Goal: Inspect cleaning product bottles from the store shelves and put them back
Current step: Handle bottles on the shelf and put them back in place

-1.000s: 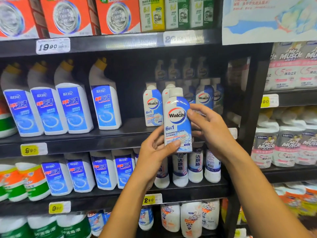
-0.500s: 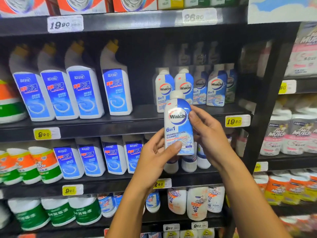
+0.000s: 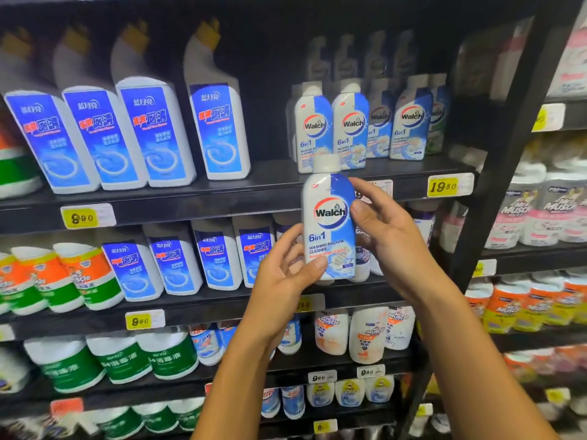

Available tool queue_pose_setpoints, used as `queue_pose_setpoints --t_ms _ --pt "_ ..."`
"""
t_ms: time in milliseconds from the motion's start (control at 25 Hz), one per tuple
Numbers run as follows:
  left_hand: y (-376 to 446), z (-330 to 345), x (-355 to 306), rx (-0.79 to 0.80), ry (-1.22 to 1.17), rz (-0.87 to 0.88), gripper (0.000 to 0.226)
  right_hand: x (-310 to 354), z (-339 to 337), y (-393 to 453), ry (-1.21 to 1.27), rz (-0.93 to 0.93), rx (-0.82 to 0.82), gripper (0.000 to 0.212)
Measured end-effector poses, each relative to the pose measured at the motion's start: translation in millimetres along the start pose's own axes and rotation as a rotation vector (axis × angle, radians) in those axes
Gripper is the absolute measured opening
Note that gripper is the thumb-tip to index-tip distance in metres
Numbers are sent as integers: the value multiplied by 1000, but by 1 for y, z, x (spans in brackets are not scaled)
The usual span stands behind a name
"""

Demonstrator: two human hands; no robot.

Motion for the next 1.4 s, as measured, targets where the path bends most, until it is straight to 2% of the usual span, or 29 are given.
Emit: queue_pose_setpoints --t_ms 280,480,600,680,800,1040,1280,1400 --pt "-26 8 12 -11 -54 -117 48 -16 -11 -24 5 122 -24 31" --pt "-45 32 19 -34 -1 -101 32 -20 -31 -45 61 172 -41 28" --pt "-56 48 25 -34 30 -105 37 -18 -45 -58 79 179 -55 34" --pt "-63 60 30 -29 26 -113 37 -16 -56 -68 86 178 -14 35" --pt "-70 75 38 -39 25 -123 50 -13 -68 -81 80 173 64 41" --pt "-79 99 47 -107 32 -79 60 -8 -88 -101 71 119 127 42" --pt "-90 118 50 -302 306 69 58 -13 -95 -118 137 121 106 41" --pt "-94 131 48 -447 545 170 64 -17 -99 -117 318 198 50 50"
Point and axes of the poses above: each hand's wrist, its own y-axis towards the middle knuckle, its own z-axis out of the palm, x = y × z, the point moved 3 cm from there along y, towards the middle knuckle, and after that the axes turned 4 degrees about z, right-handed, at the moved point
